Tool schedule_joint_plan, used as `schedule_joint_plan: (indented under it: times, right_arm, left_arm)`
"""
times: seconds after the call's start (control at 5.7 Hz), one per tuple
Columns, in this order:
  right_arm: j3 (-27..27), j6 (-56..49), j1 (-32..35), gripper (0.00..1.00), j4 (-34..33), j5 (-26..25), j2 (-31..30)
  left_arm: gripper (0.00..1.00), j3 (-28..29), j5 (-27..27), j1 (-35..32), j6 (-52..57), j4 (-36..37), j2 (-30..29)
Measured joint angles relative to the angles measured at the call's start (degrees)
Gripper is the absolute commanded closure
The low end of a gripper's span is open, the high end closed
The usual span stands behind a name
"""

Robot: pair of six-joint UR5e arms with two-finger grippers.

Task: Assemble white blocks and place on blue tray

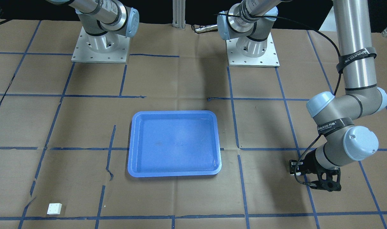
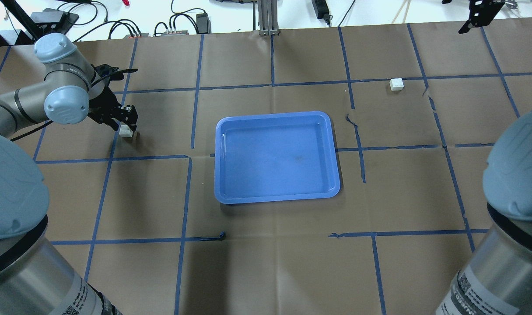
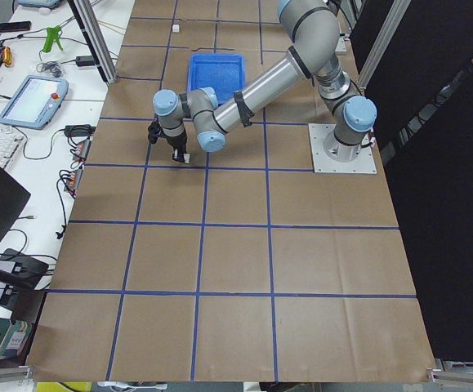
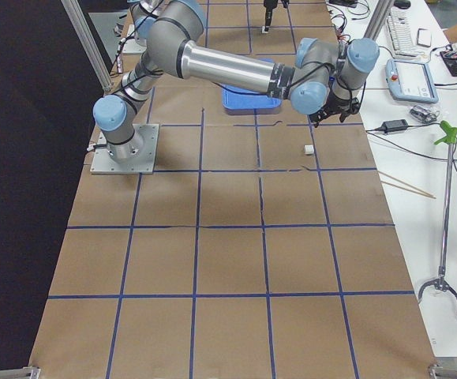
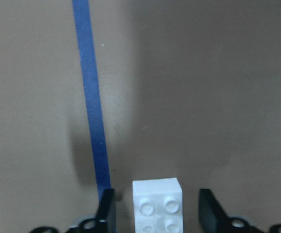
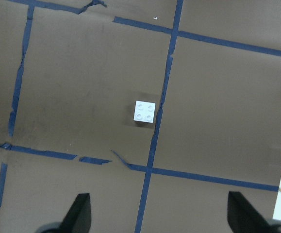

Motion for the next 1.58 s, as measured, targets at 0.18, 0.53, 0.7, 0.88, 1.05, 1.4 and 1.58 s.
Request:
schedule_joint_plan:
  times: [0.18, 0.53, 0.7, 0.88, 1.05, 1.4, 1.58]
  right_arm:
    - [-0.2, -0.3, -1.5, 0.00, 0.6, 5.0, 3.2]
    - [1.4, -0.5, -2.9, 0.00, 0.6, 12.7, 8.5]
    - [3.3, -0.5, -3.1, 0.00, 0.3, 15.7, 9.7]
    - [5.4, -0.4, -3.1, 0.00, -0.1, 18.0, 10.2]
    - [6.7, -0.4, -3.1, 0.00, -1.3, 18.9, 10.5]
    - [7.7, -1.8, -3.1, 0.00, -4.2, 18.9, 11.1]
    - [7.9, -2.8, -3.1, 0.00, -4.6, 18.6, 11.3]
  left_arm:
    - [0.90, -0.1, 0.0, -0.2, 0.8, -0.1, 0.4]
    - [0.89, -0.1, 0.0, -3.7, 12.7, -0.9, 2.8]
    - [0.89, -0.2, 0.2, -8.0, 21.6, -1.2, 4.1]
    - [0.89, -0.3, 0.5, -14.1, 29.1, -1.6, 5.8]
    - [0.89, -0.9, 0.7, -20.3, 34.7, -2.2, 7.2]
    - [0.89, -5.2, 0.8, -28.8, 50.2, -2.3, 9.8]
    - [0.87, -7.5, 0.7, -31.0, 50.5, -1.9, 10.3]
